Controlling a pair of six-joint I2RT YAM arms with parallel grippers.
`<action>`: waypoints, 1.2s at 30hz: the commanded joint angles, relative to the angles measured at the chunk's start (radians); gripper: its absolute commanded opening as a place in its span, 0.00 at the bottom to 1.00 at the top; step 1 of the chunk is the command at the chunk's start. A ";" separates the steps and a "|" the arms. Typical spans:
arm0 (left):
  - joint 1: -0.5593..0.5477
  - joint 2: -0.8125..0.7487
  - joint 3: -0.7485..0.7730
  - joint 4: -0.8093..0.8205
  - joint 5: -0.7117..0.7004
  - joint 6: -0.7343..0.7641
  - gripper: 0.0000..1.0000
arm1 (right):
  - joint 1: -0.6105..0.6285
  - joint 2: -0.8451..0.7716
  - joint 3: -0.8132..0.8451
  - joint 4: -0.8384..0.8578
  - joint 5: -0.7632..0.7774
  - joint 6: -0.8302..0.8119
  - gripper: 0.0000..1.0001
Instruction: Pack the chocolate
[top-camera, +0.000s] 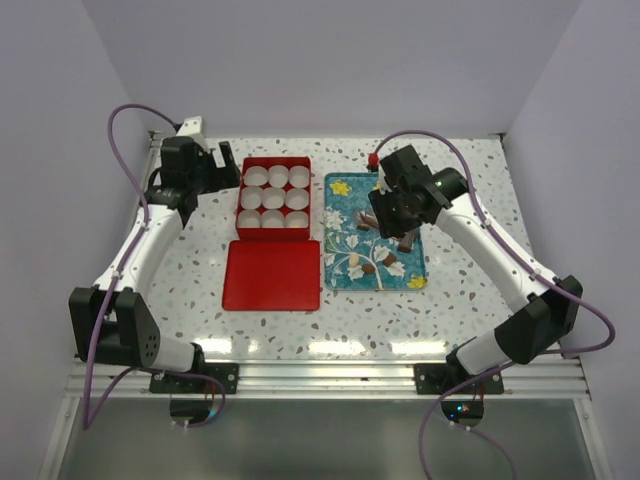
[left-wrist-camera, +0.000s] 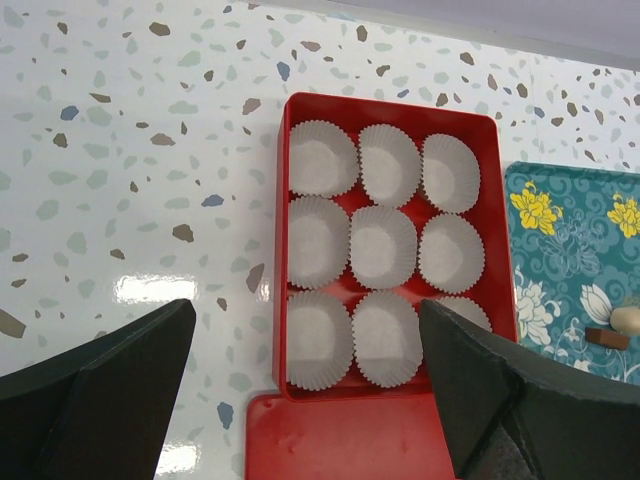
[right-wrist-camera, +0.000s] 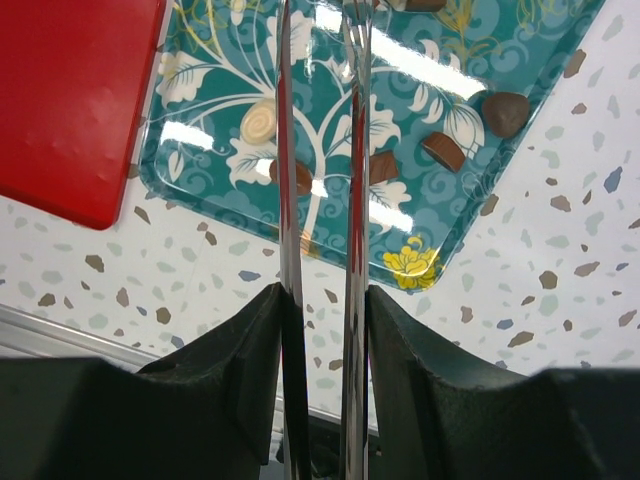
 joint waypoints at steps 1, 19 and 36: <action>-0.010 -0.056 0.012 0.026 -0.003 -0.004 1.00 | -0.015 -0.075 -0.028 0.019 0.020 0.005 0.41; -0.012 -0.113 -0.026 -0.013 -0.009 -0.003 1.00 | -0.110 -0.127 -0.127 0.039 0.032 -0.038 0.41; -0.018 -0.109 -0.089 0.020 0.022 -0.018 1.00 | -0.135 -0.181 -0.199 -0.092 0.113 0.012 0.41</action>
